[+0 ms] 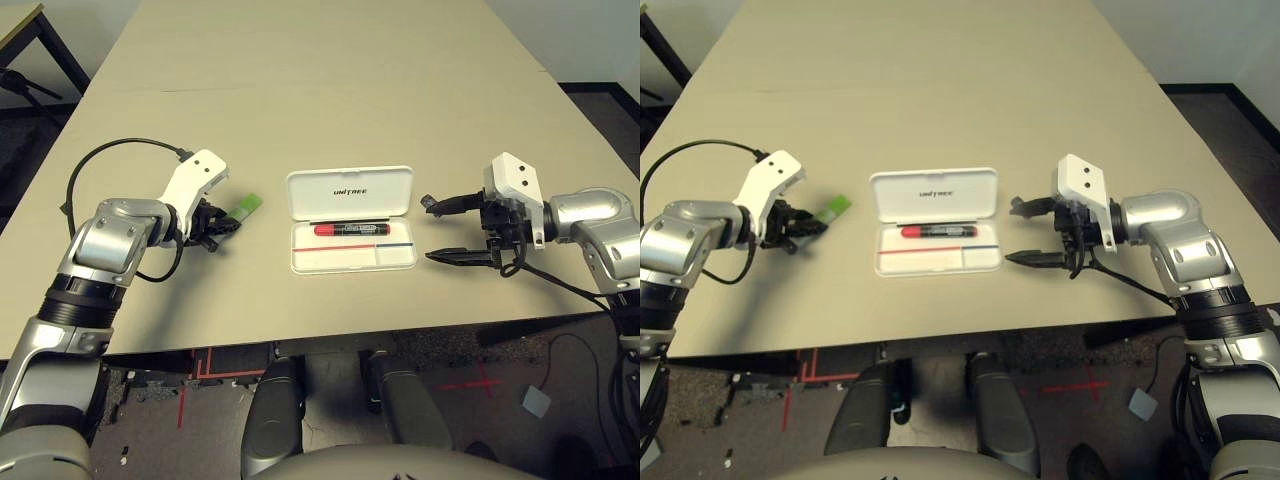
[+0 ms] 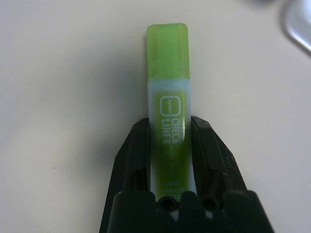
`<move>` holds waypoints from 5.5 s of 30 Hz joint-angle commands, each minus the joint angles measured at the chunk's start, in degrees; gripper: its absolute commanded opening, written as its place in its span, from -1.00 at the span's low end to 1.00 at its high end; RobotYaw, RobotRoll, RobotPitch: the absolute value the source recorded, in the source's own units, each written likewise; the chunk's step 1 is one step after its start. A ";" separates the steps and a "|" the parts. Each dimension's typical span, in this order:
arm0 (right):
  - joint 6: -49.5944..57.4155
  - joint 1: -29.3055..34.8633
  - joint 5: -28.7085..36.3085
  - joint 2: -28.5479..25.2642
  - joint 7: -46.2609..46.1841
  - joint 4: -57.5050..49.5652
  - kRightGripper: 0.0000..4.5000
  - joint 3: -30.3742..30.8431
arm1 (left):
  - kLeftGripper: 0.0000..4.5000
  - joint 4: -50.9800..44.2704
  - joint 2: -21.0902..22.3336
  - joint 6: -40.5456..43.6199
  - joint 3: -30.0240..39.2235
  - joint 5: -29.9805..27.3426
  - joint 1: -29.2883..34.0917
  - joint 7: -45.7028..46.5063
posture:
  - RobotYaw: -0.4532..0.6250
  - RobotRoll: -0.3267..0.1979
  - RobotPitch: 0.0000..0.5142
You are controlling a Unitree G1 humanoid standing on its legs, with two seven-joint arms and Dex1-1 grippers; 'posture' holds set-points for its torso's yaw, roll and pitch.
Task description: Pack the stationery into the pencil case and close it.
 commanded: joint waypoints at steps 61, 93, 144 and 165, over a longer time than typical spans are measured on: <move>-0.39 4.21 3.23 -3.09 -1.51 -3.80 1.00 -4.58 | -0.08 -6.46 -12.46 -22.58 -15.76 7.51 -6.83 -13.00 | -0.26 0.25 -0.26; 14.39 -9.36 -7.02 4.98 -21.83 13.63 1.00 -1.01 | 0.98 -6.23 -4.63 -23.42 1.80 -6.89 2.57 -19.70 | -0.18 0.25 -0.27; 10.76 -13.61 -6.24 -1.82 9.43 -0.47 -0.86 9.91 | 1.00 -1.13 -0.71 -29.64 5.78 -6.69 3.76 -20.33 | -0.11 0.25 -0.35; -0.84 -13.55 -13.43 6.04 6.24 5.22 -0.86 16.05 | 1.00 -4.08 -0.34 -27.74 6.08 -7.37 4.58 -19.88 | -0.07 0.25 -0.33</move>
